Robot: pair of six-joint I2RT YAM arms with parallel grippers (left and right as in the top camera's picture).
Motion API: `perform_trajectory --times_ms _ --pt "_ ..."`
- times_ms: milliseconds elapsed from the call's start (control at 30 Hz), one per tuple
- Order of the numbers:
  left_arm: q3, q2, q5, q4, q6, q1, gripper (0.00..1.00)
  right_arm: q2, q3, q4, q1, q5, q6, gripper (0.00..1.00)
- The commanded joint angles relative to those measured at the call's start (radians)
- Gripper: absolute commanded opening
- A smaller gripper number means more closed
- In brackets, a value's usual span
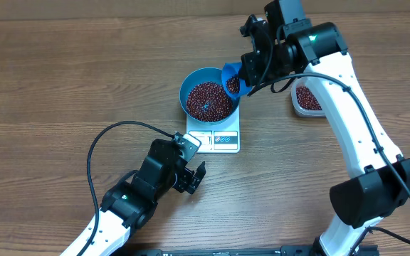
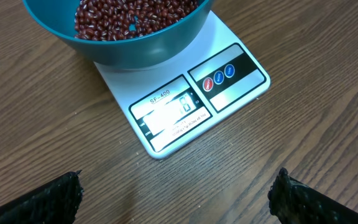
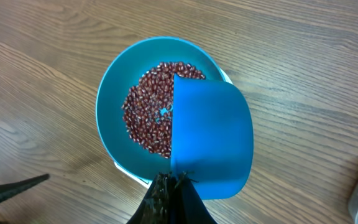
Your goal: Scoop item into bowl and weigh 150g on scale
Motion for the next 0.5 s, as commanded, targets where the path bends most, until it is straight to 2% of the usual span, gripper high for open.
perform_trajectory --times_ms 0,467 --pt "-0.005 -0.008 0.015 0.003 0.016 0.005 1.00 -0.027 0.009 -0.007 0.025 0.071 -0.010 0.04" --pt "-0.005 -0.008 0.015 0.003 0.016 0.005 1.00 -0.027 0.009 -0.006 0.073 0.187 -0.009 0.04"
